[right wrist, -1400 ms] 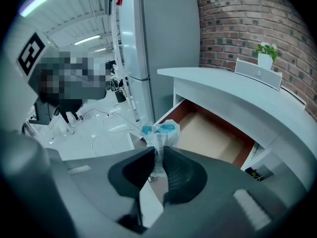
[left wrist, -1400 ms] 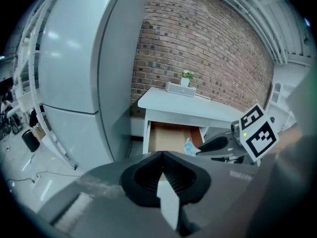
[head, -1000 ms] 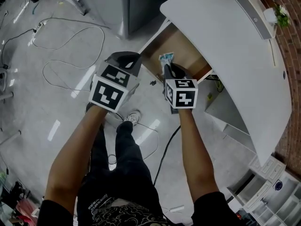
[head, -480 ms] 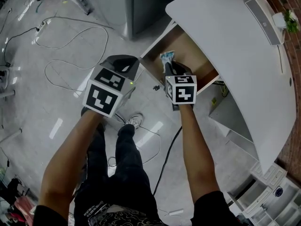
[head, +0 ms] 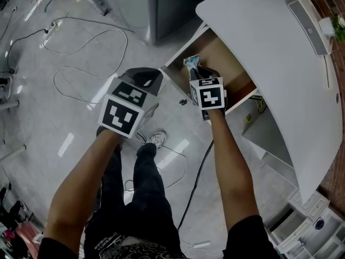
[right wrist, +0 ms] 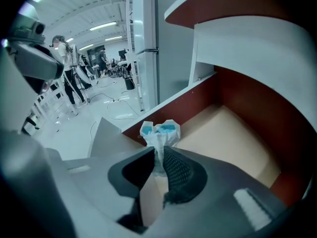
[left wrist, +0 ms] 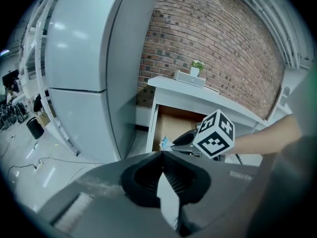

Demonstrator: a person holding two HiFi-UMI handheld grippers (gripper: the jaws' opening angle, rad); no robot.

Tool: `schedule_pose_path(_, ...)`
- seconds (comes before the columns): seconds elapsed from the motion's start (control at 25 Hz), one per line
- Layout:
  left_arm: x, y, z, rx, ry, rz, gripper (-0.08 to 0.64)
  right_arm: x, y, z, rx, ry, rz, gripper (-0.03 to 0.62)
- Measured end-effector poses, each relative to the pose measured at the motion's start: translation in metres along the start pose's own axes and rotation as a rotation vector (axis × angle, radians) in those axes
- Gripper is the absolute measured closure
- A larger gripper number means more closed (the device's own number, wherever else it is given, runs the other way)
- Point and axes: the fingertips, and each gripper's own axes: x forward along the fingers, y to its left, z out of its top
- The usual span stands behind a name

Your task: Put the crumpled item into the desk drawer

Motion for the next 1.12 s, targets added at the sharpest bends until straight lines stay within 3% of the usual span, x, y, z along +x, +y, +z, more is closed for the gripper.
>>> schedule_pose_path(0.4,0.000,0.004,-0.006,-0.001,0.006,0.008,0.561,0.018,-0.001,-0.012,-0.017,0.068,0.015,0.529)
schedule_pose_path(1.12,-0.013,0.002,0.007,0.002,-0.002,0.017,0.560,-0.006,-0.002,-0.002,-0.031,0.071,0.012,0.482)
